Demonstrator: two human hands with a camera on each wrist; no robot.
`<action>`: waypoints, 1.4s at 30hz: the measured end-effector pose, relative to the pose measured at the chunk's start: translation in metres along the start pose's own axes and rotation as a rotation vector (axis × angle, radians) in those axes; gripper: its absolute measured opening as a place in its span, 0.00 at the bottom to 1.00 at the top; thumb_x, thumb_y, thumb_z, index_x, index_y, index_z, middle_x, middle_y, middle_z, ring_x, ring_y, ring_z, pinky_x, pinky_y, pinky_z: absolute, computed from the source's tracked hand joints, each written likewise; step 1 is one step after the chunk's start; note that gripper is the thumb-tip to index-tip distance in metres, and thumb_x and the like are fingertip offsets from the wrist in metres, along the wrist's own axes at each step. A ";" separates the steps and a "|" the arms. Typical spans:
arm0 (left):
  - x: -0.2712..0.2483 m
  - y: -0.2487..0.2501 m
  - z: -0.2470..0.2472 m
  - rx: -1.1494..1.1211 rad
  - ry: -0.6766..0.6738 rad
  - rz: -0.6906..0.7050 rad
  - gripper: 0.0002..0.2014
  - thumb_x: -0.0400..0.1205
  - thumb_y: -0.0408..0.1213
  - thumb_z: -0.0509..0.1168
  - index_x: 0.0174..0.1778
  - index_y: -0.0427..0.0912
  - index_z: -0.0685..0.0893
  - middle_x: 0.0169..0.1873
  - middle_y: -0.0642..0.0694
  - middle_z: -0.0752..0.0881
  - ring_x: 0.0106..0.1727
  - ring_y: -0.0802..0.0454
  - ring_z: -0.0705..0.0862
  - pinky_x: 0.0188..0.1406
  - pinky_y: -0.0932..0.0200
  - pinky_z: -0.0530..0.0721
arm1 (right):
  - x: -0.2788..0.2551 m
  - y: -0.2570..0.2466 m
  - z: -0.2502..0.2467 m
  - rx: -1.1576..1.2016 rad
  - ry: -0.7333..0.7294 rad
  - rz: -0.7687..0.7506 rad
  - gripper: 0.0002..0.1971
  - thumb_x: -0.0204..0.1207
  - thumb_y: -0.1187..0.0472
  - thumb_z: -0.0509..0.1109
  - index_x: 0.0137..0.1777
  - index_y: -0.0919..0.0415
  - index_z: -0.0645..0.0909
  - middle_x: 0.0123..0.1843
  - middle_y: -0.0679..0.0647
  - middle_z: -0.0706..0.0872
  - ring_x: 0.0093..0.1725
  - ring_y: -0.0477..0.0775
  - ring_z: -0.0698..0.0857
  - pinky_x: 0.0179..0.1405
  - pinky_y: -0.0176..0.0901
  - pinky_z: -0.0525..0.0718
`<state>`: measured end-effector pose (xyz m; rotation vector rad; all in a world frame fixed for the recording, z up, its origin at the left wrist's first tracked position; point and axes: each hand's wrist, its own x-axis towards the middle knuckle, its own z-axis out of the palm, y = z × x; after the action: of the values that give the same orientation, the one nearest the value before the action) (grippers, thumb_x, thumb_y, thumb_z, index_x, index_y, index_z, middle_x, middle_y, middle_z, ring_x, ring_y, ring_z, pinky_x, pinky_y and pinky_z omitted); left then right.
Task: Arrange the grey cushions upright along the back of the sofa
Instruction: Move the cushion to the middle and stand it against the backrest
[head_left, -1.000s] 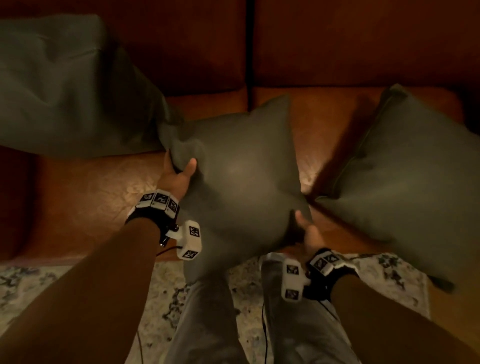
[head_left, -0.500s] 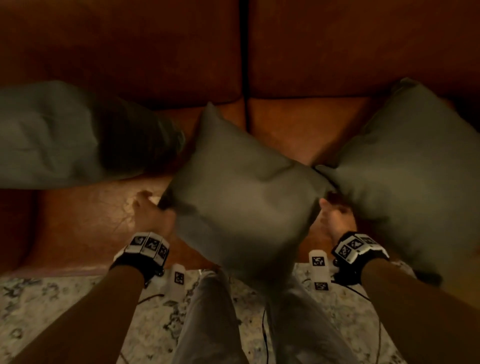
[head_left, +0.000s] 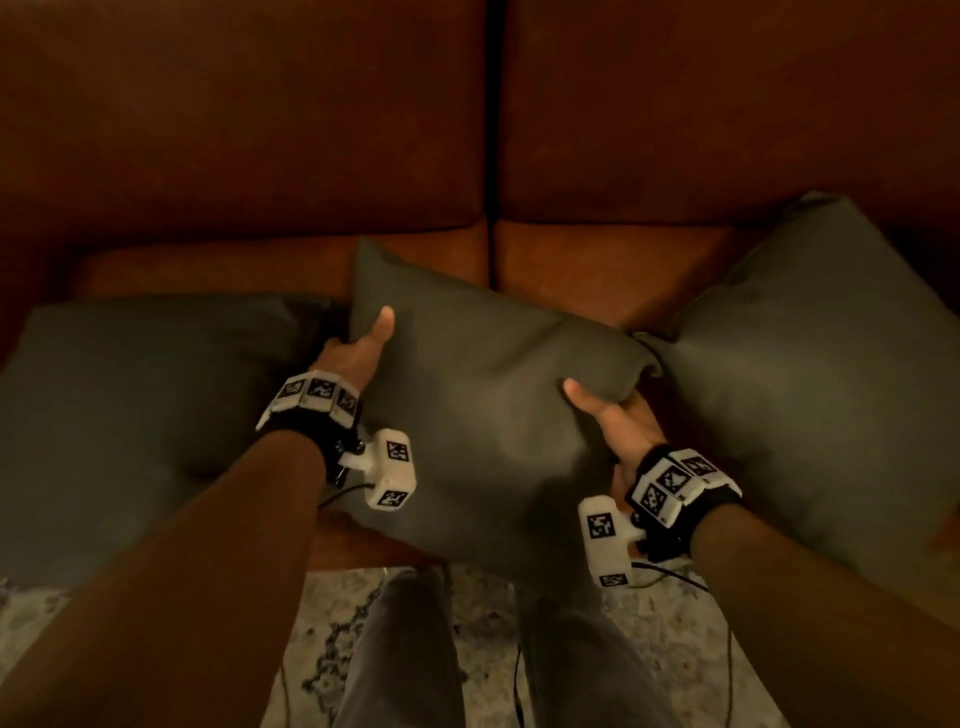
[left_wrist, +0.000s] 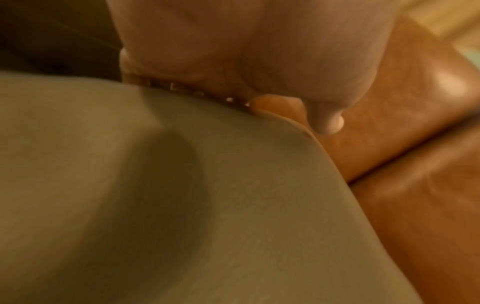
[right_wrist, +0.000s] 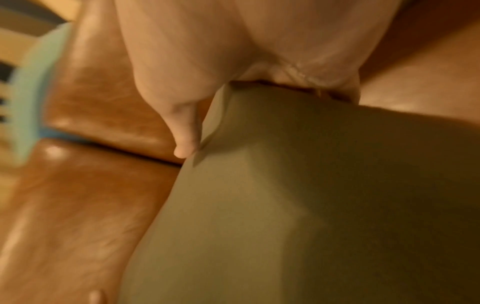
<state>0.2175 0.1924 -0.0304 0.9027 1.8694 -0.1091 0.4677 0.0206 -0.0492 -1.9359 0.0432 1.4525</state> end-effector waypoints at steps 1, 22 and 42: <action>0.002 -0.004 -0.005 -0.049 -0.004 -0.001 0.53 0.72 0.77 0.58 0.86 0.42 0.62 0.85 0.39 0.68 0.82 0.33 0.70 0.84 0.43 0.65 | 0.001 -0.009 0.004 -0.047 0.007 -0.063 0.50 0.37 0.32 0.87 0.66 0.44 0.82 0.64 0.47 0.89 0.64 0.56 0.87 0.71 0.62 0.80; -0.006 0.059 -0.011 -0.764 0.039 0.568 0.28 0.73 0.54 0.74 0.70 0.53 0.81 0.71 0.49 0.85 0.73 0.48 0.83 0.78 0.41 0.78 | 0.013 -0.165 -0.011 -0.132 0.107 -0.779 0.41 0.63 0.44 0.81 0.75 0.43 0.66 0.70 0.49 0.82 0.67 0.47 0.84 0.69 0.50 0.83; -0.004 0.069 0.033 -0.761 -0.070 0.448 0.35 0.72 0.52 0.77 0.73 0.68 0.69 0.63 0.61 0.82 0.70 0.46 0.81 0.68 0.25 0.81 | 0.042 -0.150 -0.015 -0.066 0.052 -0.562 0.54 0.50 0.45 0.89 0.79 0.45 0.68 0.69 0.45 0.84 0.68 0.49 0.83 0.72 0.54 0.80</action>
<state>0.2867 0.2245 -0.0217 0.7280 1.4156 0.7825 0.5587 0.1405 -0.0071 -1.8353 -0.4917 1.0364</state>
